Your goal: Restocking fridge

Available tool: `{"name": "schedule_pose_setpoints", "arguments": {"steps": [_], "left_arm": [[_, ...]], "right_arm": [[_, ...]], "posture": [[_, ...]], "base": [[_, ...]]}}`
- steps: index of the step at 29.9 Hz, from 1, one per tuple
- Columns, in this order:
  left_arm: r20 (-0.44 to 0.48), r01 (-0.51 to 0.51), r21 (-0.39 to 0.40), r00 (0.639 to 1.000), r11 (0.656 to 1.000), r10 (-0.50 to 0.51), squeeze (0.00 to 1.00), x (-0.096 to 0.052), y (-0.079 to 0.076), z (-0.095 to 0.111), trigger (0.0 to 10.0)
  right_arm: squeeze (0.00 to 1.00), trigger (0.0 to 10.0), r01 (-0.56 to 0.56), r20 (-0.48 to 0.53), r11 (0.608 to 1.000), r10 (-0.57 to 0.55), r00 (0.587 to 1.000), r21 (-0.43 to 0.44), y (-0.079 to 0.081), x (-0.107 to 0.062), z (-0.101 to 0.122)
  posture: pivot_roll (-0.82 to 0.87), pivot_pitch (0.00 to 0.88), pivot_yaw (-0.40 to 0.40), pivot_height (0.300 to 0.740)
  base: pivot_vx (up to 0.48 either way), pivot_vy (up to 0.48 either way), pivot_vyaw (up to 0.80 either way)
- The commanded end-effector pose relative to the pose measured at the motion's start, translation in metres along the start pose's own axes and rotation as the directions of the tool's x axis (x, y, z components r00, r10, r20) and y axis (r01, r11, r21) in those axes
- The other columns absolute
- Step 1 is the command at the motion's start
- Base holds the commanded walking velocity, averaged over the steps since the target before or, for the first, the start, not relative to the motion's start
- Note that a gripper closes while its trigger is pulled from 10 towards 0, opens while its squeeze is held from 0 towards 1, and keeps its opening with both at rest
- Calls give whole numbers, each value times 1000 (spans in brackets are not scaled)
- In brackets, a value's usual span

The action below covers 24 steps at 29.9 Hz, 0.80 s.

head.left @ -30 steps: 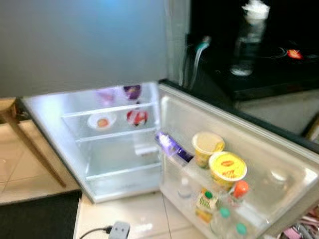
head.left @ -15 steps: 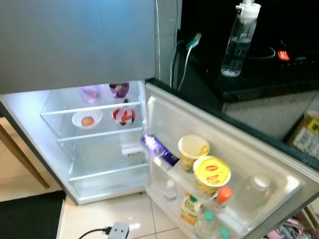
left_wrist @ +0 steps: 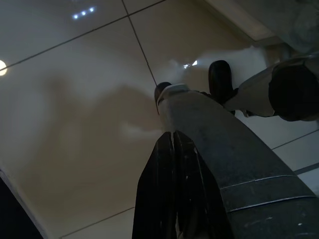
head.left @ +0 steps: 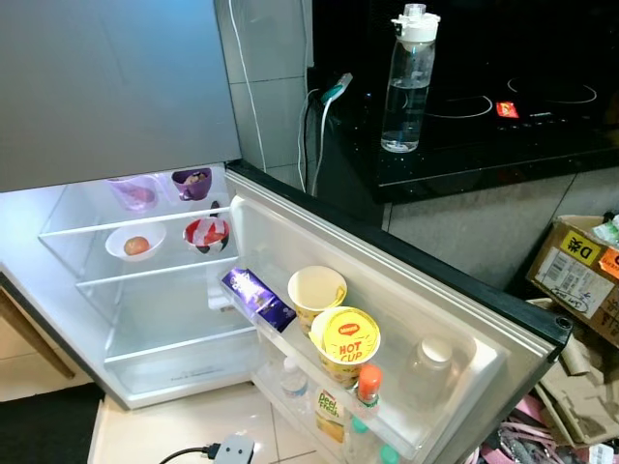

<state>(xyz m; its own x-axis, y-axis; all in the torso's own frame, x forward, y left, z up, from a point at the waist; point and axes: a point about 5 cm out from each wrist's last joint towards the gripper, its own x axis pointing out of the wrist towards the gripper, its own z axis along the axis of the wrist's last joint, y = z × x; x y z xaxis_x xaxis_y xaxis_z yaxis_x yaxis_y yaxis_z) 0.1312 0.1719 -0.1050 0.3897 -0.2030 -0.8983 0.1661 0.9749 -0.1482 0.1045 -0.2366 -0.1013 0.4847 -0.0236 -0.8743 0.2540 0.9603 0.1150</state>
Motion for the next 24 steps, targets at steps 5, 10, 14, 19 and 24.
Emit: {"name": "schedule_pose_setpoints", "arguments": {"steps": [5, 10, 14, 19, 24], "left_arm": [[-50, 6, -11, 999, 1000, -6, 0, 0, -3, -12, 10000], [-52, 7, -7, 999, 1000, -7, 0, 0, -3, -12, 10000], [-53, 7, -4, 999, 1000, -7, 0, 0, -3, -11, 10000], [-51, 8, 1, 999, 1000, -8, 0, 0, -2, -10, 10000], [-50, 8, 2, 999, 1000, -8, 0, 0, -2, -10, 10000]], "right_arm": [[0, 10000, -4, -8, 1000, 4, 1000, 1, 2, 0, -2], [0, 10000, -3, -9, 1000, 3, 1000, -1, 1, 0, -2], [0, 10000, -1, -9, 1000, 1, 1000, -3, 0, 0, -2], [0, 10000, -2, -8, 1000, 2, 1000, -6, 0, 0, -2], [0, 10000, -3, -8, 1000, 3, 1000, -6, 0, 0, -1]], "posture": [[-82, 0, 5, 740], [-83, 0, 4, 740], [-83, 0, 3, 740], [-83, 0, 5, 740], [-83, 0, 5, 740]], "base": [[-300, 0, 0], [-330, 0, 0], [-331, 0, 0], [-334, 0, 0], [-333, 0, 0]]}}
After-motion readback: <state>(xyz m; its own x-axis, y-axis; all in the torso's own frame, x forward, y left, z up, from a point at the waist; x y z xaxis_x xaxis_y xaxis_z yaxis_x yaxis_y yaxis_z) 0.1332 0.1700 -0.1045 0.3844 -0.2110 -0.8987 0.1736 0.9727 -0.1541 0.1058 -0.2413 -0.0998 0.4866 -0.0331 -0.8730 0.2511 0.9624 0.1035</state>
